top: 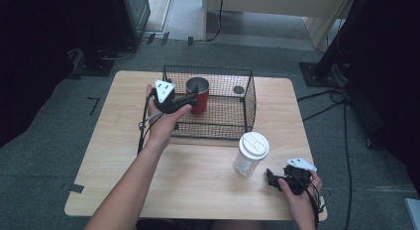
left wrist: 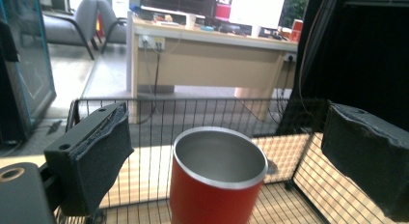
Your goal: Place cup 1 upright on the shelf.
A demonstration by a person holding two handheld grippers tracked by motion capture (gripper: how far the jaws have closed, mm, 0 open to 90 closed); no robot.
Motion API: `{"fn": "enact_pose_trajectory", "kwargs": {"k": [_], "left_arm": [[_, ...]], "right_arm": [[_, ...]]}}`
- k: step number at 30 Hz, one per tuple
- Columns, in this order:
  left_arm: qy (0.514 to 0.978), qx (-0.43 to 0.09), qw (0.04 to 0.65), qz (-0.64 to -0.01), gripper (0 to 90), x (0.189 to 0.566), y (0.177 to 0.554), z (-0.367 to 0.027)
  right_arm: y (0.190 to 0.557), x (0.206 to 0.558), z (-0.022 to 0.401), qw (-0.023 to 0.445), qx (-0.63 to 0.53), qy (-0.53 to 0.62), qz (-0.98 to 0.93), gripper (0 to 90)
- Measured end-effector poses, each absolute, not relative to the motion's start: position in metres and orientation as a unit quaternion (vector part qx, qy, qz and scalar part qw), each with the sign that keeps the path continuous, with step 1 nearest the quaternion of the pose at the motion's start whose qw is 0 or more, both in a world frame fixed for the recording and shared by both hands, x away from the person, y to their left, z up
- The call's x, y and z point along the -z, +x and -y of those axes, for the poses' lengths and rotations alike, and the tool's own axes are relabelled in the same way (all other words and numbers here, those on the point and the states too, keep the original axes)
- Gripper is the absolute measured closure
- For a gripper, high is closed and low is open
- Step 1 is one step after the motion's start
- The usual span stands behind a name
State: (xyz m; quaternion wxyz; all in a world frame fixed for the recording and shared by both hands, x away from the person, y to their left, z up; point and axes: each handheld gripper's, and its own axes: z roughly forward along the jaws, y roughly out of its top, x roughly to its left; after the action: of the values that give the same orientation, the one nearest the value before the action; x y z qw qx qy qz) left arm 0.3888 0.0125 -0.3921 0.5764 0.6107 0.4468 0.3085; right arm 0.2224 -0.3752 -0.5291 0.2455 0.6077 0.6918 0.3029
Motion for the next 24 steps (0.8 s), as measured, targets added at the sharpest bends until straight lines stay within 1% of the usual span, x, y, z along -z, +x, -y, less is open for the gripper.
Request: {"fn": "enact_pose_trajectory", "kwargs": {"k": [2,9,12,16,17,21,24], "left_arm": [[0.612,-0.308,0.576,-0.445,3.3,0.392,0.385,-0.015],[0.617,-0.316,0.572,-0.440,2.7,0.392,0.354,-0.036],[0.623,-0.328,0.551,-0.447,2.7,0.395,0.343,-0.046],[0.624,-0.331,0.542,-0.455,2.7,0.398,0.332,-0.057],[0.629,-0.334,0.536,-0.453,2.7,0.402,0.324,-0.063],[0.637,-0.342,0.525,-0.449,2.7,0.410,0.316,-0.070],[0.642,-0.346,0.511,-0.455,2.6,0.423,0.307,-0.080]], "right_arm": [[0.222,0.529,0.375,0.246,-0.303,0.608,-0.692,0.0],[0.222,0.529,0.375,0.246,-0.303,0.607,-0.692,0.0],[0.222,0.529,0.375,0.246,-0.303,0.608,-0.692,0.0],[0.222,0.529,0.375,0.246,-0.303,0.608,-0.692,0.0],[0.222,0.529,0.375,0.246,-0.303,0.608,-0.692,0.0],[0.222,0.529,0.375,0.246,-0.303,0.608,-0.692,0.0],[0.222,0.529,0.375,0.246,-0.303,0.608,-0.692,0.0]]}}
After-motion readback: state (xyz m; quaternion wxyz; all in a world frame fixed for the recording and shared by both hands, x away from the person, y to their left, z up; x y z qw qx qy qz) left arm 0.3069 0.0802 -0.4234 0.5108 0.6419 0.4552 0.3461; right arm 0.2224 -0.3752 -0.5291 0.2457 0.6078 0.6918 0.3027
